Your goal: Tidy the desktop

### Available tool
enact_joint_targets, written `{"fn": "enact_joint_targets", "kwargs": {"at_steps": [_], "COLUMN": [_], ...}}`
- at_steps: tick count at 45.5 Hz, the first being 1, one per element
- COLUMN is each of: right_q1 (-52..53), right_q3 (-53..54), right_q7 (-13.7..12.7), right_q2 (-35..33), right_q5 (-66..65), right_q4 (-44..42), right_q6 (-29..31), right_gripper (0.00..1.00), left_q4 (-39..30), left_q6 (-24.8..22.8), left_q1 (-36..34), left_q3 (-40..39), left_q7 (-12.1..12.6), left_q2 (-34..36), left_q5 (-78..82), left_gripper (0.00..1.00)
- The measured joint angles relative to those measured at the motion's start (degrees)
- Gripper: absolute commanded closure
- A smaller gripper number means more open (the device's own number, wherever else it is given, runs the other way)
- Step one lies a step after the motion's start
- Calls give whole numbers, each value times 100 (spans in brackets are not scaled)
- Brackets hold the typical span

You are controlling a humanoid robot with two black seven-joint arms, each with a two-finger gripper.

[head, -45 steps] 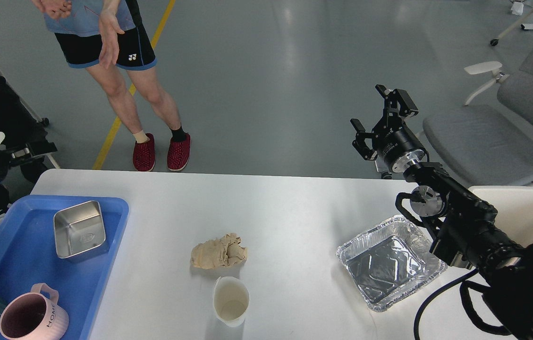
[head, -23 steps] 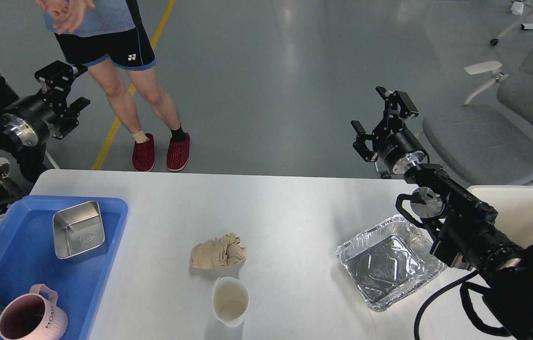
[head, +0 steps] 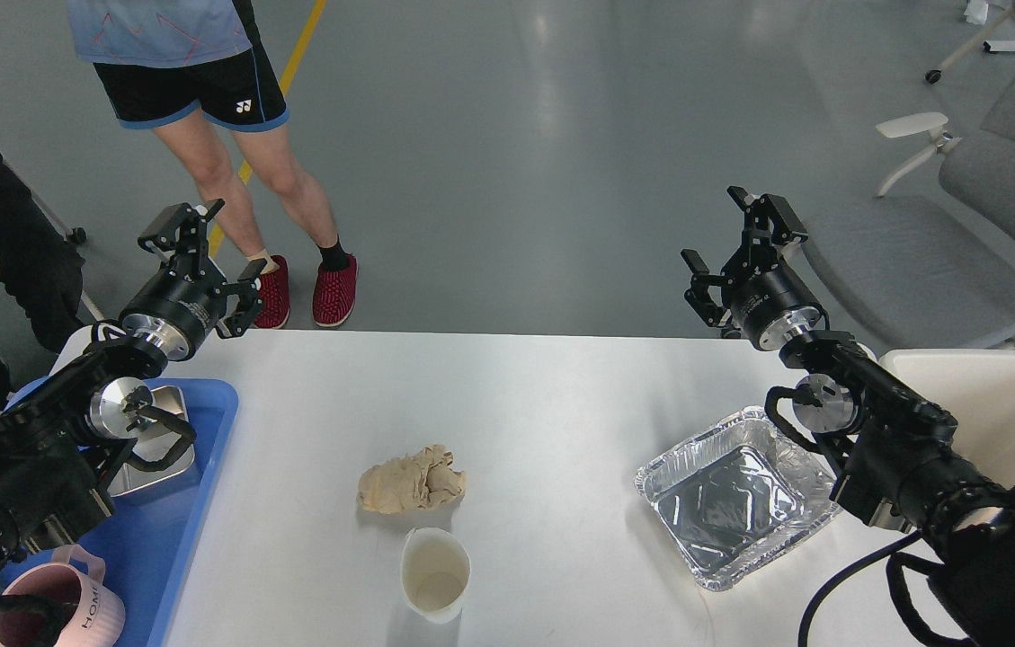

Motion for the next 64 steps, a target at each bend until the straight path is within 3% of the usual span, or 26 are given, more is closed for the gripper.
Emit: {"fn": "enact_joint_targets", "kwargs": {"at_steps": [9, 30, 37, 46, 58, 64], "right_q1": [7, -229, -236, -391, -1306, -1664], "right_q3": [5, 52, -193, -1523, -2288, -2279], "right_q7": [-17, -4, 4, 45, 58, 58], "right_q2": [-14, -154, -599, -1982, -5632, -7135], "right_q5": [9, 66, -44, -157, -193, -193], "right_q4": [-112, -174, -107, 221, 2538, 3169], "right_q6": [0, 86, 136, 690, 1002, 1103], "right_gripper": [0, 0, 0, 0, 0, 0], "left_q4": [108, 99, 92, 75, 77, 77], "left_q6": [279, 240, 242, 173, -5, -13], "left_q1": [131, 287, 334, 415, 545, 611], "left_q3": [-558, -592, -550, -522, -489, -489], "left_q7": [180, 103, 103, 103, 111, 112], "left_q2": [-32, -32, -37, 26, 155, 128], "left_q5": [-2, 13, 21, 30, 35, 39], "left_gripper": [10, 9, 9, 9, 9, 9]}}
